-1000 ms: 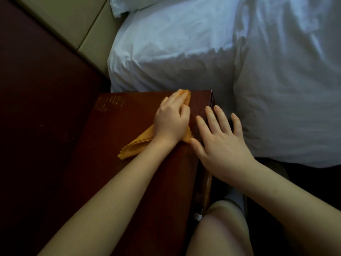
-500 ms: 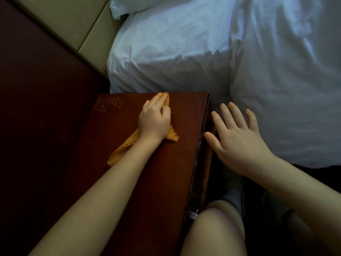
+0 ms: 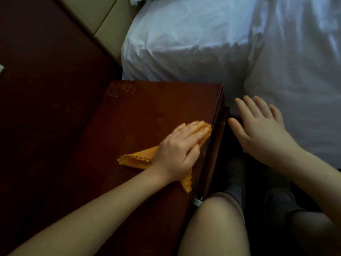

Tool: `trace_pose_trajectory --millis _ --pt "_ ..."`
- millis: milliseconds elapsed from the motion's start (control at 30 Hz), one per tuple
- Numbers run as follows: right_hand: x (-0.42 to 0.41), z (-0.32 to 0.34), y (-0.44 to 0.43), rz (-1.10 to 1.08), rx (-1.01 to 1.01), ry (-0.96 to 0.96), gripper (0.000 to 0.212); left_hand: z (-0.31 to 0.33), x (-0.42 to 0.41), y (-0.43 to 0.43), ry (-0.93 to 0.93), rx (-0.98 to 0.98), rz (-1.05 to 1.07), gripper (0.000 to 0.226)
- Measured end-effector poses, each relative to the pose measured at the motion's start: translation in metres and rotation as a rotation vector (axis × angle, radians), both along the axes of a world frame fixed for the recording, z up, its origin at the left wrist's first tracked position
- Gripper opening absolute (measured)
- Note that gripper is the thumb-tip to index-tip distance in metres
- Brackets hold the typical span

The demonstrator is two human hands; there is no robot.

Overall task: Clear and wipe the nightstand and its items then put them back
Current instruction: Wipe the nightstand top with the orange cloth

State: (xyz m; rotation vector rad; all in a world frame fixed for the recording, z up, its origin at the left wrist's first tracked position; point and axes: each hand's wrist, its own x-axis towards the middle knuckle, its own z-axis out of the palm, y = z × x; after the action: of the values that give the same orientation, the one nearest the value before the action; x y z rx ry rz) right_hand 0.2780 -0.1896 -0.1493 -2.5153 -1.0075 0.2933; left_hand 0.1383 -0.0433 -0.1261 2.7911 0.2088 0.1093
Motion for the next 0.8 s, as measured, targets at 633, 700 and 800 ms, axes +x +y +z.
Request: trace_pose_trajectory --millis 633,700,800 --pt "-0.052 0.007 0.052 0.241 0.227 -0.098 0.057 -0.002 -0.064 0.177 -0.061 0.058 0.708 0.051" --pt "-0.056 0.007 0.062 0.229 0.246 -0.099 0.057 -0.002 -0.059 0.203 -0.073 0.059 0.739 0.047" --pt "-0.065 0.009 0.080 0.255 0.259 -0.154 0.054 -0.003 -0.053 0.236 -0.087 0.050 0.777 0.043"
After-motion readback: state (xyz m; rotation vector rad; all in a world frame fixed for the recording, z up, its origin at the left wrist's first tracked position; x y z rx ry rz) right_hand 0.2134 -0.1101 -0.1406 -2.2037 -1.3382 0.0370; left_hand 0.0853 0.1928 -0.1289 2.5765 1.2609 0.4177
